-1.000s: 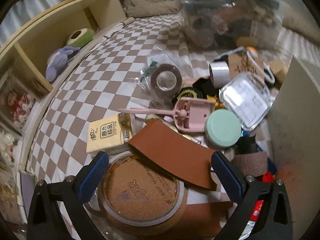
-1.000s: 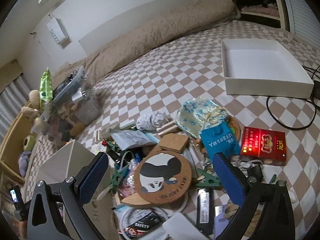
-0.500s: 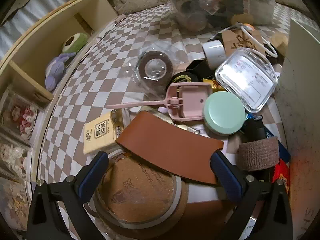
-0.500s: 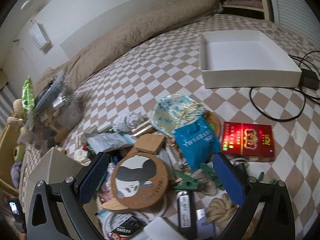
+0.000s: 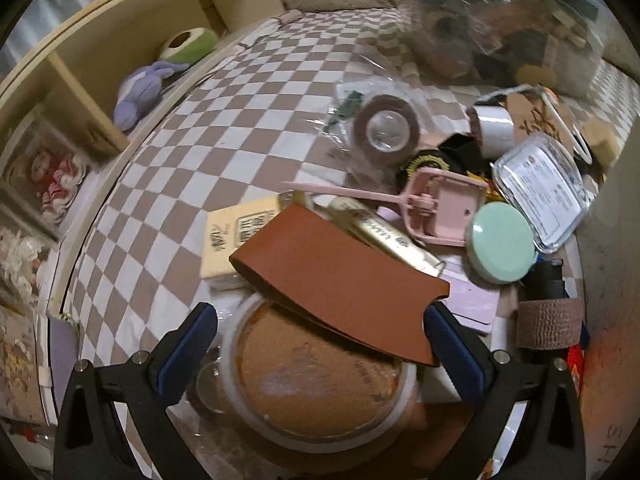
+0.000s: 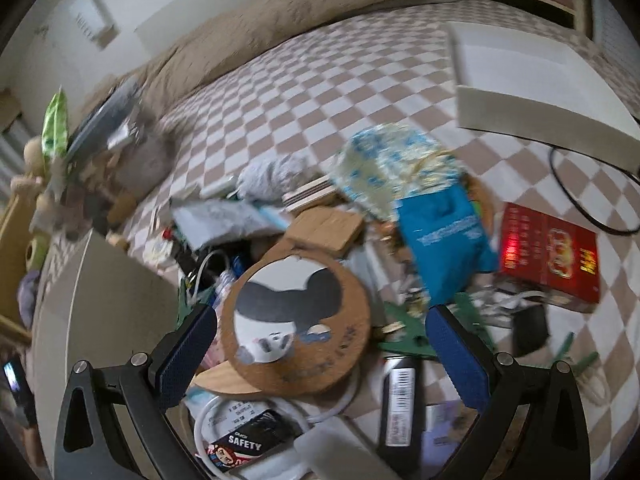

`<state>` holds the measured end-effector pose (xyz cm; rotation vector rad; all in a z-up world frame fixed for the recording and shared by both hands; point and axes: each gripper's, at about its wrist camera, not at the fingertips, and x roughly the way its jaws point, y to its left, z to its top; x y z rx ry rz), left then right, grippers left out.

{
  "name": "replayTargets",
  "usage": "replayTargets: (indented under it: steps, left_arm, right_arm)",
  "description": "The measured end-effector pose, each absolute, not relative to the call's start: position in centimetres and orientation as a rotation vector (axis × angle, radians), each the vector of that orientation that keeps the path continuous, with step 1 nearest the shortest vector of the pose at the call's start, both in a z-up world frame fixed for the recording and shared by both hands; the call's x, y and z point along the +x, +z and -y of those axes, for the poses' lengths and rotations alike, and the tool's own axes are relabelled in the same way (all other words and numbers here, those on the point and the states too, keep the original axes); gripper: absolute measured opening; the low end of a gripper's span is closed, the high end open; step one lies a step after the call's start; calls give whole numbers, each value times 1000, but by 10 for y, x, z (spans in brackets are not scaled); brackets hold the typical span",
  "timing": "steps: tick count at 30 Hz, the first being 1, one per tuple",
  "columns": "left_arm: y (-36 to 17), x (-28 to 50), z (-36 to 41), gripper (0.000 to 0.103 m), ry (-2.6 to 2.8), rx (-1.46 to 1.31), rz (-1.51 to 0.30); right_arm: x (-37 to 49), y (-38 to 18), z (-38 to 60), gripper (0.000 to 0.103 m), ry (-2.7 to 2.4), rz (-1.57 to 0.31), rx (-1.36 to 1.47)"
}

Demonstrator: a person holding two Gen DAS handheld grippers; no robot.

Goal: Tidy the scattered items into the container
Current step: 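Reach the left tool to the cork coaster while the right tool reaches the panda coaster, then grasp the white tape roll with the left tool while the right tool grasps the panda coaster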

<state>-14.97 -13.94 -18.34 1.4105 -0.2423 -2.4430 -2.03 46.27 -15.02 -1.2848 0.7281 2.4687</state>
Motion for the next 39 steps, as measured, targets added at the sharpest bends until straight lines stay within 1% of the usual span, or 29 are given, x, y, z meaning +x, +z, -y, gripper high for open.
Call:
replayTargets:
  steps: [4, 6, 11, 15, 20, 23, 27, 29, 31, 34, 35, 36, 37, 38, 39]
  left_arm:
    - [-178, -147, 151, 103, -2377, 1337, 233]
    - [-177, -146, 160, 103, -2355, 1322, 196]
    - [-173, -140, 178, 103, -2337, 1299, 75]
    - [-168, -136, 188, 103, -2297, 1239, 39]
    - [-159, -130, 202, 103, -2288, 1175, -74]
    - [-156, -128, 204, 103, -2289, 1143, -101]
    - [-153, -127, 204, 103, -2326, 1140, -148]
    - [-154, -129, 202, 103, -2360, 1162, -178]
    - [-155, -131, 200, 103, -2394, 1179, -200]
    - [-153, -132, 196, 103, -2432, 1180, -216]
    - [-152, -132, 195, 103, -2442, 1179, -221]
    - [-152, -132, 194, 103, -2449, 1182, -224]
    - [-152, -132, 193, 103, -2454, 1186, -225]
    - [-152, -132, 191, 103, -2462, 1199, -220]
    - [-153, -133, 189, 103, -2467, 1212, -211]
  right_arm:
    - [-33, -155, -449, 103, 2509, -666, -1336]
    - [-40, -160, -445, 103, 2518, -642, -1359]
    - [-48, -170, -445, 103, 2487, -632, -1399]
    - [-49, -172, -447, 103, 2471, -628, -1404]
    - [-48, -173, -453, 103, 2413, -629, -1394]
    - [-48, -176, -453, 103, 2402, -625, -1420]
    - [-52, -179, -448, 103, 2377, -576, -1448]
    - [-52, -179, -448, 103, 2363, -590, -1440]
    - [-50, -177, -453, 98, 2342, -652, -1410]
    - [-49, -173, -456, 97, 2348, -726, -1375]
    - [-48, -171, -456, 91, 2358, -735, -1365]
    - [-48, -168, -455, 76, 2370, -733, -1352]
    - [-48, -164, -454, 73, 2381, -725, -1334]
    - [-47, -160, -453, 62, 2394, -726, -1319]
    - [-47, -156, -453, 57, 2409, -736, -1302]
